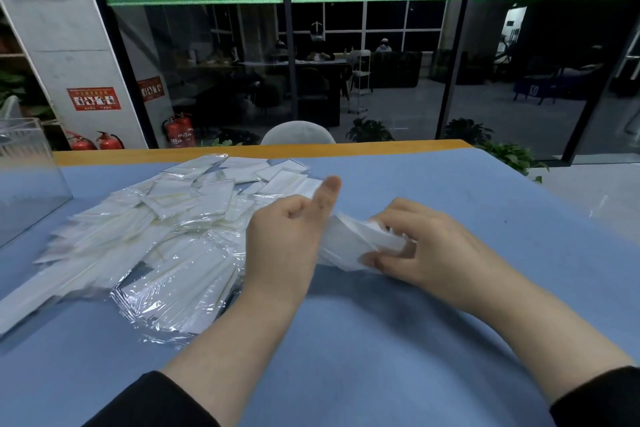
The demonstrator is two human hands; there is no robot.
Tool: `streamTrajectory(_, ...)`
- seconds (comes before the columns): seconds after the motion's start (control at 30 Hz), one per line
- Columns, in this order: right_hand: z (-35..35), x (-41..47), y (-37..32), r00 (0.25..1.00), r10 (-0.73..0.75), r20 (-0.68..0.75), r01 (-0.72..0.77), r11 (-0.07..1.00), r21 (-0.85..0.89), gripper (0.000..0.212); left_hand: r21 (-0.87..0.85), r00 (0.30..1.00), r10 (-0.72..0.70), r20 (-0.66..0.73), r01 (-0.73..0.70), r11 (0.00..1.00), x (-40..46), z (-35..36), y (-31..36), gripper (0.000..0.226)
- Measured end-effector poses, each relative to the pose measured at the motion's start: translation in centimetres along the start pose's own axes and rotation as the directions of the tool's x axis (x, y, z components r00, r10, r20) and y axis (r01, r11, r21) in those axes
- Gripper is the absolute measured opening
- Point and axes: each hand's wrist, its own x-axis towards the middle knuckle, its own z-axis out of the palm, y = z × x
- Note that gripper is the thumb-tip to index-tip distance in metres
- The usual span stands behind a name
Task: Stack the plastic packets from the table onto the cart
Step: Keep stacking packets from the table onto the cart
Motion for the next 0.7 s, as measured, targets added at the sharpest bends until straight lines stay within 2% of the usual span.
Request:
streamTrajectory(0.1, 0.8, 0.3, 0.0, 0.998, 0.06, 0.004, -0.06, 0.998, -0.008, 0.042, 0.015, 0.999, -0.048, 0.006, 0.048, 0.999, 0.3, 0.6, -0.7, 0.052)
streamTrajectory(0.2, 1.5, 0.6, -0.4, 0.991, 0.088, -0.104, -0.081, 0.995, 0.063, 0.07, 0.006, 0.996, -0.051, -0.072, 0.051, 0.999, 0.7, 0.9, -1.3, 0.02)
streamTrajectory(0.27, 1.8, 0.8, -0.6, 0.982, 0.097, -0.165, -0.086, 0.994, 0.071, 0.073, -0.068, 0.988, -0.127, -0.091, 0.121, 0.99, 0.8, 0.9, -1.4, 0.021)
streamTrajectory(0.33, 2.0, 0.9, -0.7, 0.975, 0.108, -0.197, -0.1, 0.994, 0.05, 0.068, -0.133, 0.979, -0.199, -0.053, 0.19, 0.973, 0.8, 0.8, -1.1, 0.037)
streamTrajectory(0.4, 2.2, 0.9, -0.8, 0.973, 0.117, -0.198, -0.123, 0.992, -0.017, 0.059, -0.06, 0.985, -0.166, 0.041, 0.168, 0.984, 0.6, 0.7, -0.8, 0.064)
streamTrajectory(0.43, 2.3, 1.0, -1.0, 0.972, 0.125, -0.197, -0.138, 0.989, -0.058, 0.057, -0.021, 0.984, -0.155, 0.088, 0.157, 0.987, 0.5, 0.8, -0.8, 0.068)
streamTrajectory(0.5, 2.3, 1.0, -1.2, 0.967, 0.145, -0.211, -0.172, 0.978, -0.118, 0.06, 0.014, 0.98, -0.167, 0.113, 0.166, 0.986, 0.5, 1.0, -1.0, 0.049)
streamTrajectory(0.6, 1.9, 0.9, -1.3, 0.957, 0.17, -0.236, -0.199, 0.974, -0.106, 0.068, 0.038, 0.984, -0.176, 0.027, 0.175, 0.984, 1.2, 0.9, -2.0, 0.016)
streamTrajectory(0.7, 1.5, 0.6, -0.5, 0.961, 0.184, -0.207, -0.205, 0.975, -0.085, 0.065, 0.002, 0.978, -0.209, -0.025, 0.209, 0.978, 1.6, 0.6, -2.3, 0.018)
